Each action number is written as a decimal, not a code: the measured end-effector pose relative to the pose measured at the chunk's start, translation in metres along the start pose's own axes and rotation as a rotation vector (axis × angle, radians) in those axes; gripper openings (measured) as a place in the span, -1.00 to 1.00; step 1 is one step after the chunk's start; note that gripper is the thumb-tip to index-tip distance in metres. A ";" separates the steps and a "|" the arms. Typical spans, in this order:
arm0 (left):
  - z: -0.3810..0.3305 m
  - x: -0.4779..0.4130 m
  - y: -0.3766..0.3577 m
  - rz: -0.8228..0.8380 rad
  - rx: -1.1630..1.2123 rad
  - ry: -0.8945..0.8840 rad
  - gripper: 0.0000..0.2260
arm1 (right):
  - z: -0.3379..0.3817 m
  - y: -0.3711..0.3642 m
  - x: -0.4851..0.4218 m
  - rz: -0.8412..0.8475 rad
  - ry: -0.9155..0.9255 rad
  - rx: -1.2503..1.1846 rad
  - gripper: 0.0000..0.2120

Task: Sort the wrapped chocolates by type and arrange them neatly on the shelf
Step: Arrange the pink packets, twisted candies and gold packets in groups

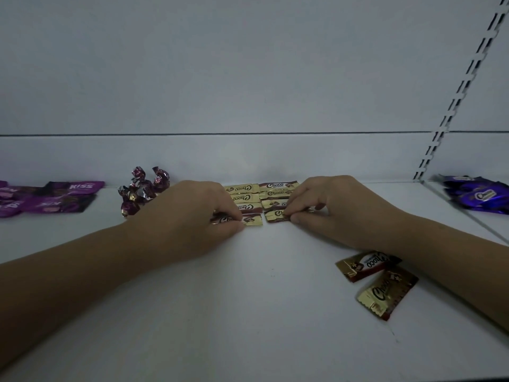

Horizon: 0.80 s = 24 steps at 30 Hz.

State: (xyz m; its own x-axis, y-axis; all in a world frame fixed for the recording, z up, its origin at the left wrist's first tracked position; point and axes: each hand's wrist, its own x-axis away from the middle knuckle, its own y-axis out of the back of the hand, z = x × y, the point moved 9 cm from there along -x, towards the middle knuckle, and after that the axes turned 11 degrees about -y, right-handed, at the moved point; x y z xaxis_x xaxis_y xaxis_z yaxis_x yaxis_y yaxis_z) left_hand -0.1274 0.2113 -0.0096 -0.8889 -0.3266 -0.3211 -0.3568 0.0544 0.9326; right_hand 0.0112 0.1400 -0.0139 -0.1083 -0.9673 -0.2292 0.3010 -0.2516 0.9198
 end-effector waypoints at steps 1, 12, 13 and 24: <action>0.000 0.000 0.000 -0.007 -0.002 -0.002 -0.68 | 0.000 0.000 0.000 0.003 -0.004 -0.006 -0.83; -0.033 -0.006 0.005 0.039 -0.018 -0.010 -0.59 | -0.002 0.031 0.013 0.201 -0.080 0.005 -0.90; -0.043 -0.008 0.002 0.048 -0.008 -0.032 -0.61 | -0.007 0.031 0.018 0.298 -0.122 0.006 -0.91; -0.131 -0.044 -0.043 0.264 0.105 -0.184 -0.69 | -0.016 0.024 0.076 0.575 -0.165 -0.057 -0.82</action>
State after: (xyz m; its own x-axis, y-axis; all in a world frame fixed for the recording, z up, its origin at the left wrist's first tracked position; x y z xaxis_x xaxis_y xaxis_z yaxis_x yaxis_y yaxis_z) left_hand -0.0356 0.0993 -0.0140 -0.9882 -0.1130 -0.1036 -0.1261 0.2147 0.9685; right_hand 0.0248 0.0596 -0.0144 -0.0568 -0.9324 0.3570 0.4047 0.3054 0.8619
